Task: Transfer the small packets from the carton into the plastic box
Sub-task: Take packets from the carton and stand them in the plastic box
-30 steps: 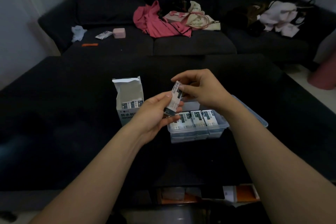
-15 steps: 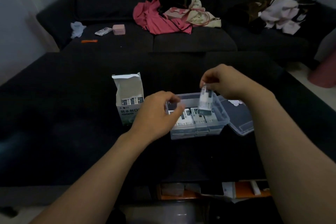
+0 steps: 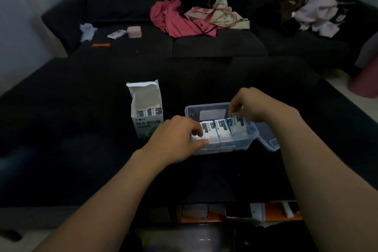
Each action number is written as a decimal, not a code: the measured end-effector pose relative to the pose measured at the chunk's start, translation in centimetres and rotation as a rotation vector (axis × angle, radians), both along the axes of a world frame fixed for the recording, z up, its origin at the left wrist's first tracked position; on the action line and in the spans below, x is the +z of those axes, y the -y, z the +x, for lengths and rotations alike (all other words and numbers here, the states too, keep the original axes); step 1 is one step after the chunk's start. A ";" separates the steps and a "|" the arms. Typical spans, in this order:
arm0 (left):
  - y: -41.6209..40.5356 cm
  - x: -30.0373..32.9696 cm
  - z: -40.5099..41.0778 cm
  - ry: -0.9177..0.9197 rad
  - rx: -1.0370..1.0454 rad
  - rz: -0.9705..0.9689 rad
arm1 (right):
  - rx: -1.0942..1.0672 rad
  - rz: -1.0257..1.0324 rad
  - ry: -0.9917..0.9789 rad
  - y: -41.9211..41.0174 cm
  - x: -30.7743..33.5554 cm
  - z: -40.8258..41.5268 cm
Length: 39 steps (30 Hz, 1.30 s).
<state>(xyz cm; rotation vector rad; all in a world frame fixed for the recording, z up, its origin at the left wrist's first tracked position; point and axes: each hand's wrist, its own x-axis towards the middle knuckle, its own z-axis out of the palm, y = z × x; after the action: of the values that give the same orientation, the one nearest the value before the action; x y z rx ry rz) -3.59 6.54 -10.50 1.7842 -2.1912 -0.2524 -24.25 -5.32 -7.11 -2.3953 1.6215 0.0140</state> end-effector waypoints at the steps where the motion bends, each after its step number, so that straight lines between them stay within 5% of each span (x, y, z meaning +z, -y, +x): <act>1: 0.0 -0.1 0.0 -0.003 0.000 -0.004 | -0.012 -0.003 -0.010 0.1 -0.2 0.0; 18: 0.1 0.0 0.3 -0.039 -0.012 -0.114 | -0.091 0.111 -0.105 0.0 -0.5 0.3; 21: -0.1 1.8 1.1 -0.262 0.137 -0.407 | -0.091 -0.006 -0.007 -0.5 1.6 0.8; 24: -0.3 3.5 4.3 -0.476 0.496 -0.760 | 0.033 -0.201 0.223 -1.9 3.2 3.0; 26: -0.3 3.6 6.6 -0.527 0.737 -0.654 | 0.182 -0.213 0.445 -3.2 3.5 5.7; 28: 0.0 2.5 8.8 -0.534 0.903 -0.347 | 0.314 -0.170 0.581 -4.9 3.5 8.9; 32: 0.4 0.9 10.4 -0.530 0.847 0.146 | 0.403 -0.105 0.604 -6.0 1.9 13.0; 36: 0.0 0.2 10.4 -0.673 0.693 0.128 | 0.357 -0.096 0.481 -5.4 0.4 14.7; 39: -0.6 0.3 10.4 -0.531 0.527 -0.045 | 0.284 -0.189 0.434 -5.5 -0.2 14.7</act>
<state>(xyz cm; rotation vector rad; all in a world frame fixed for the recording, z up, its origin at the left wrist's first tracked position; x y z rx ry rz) 6.78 7.09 -10.22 1.9161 -1.3129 -0.4796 -9.50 0.19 -7.26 -2.5156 1.1245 -0.5871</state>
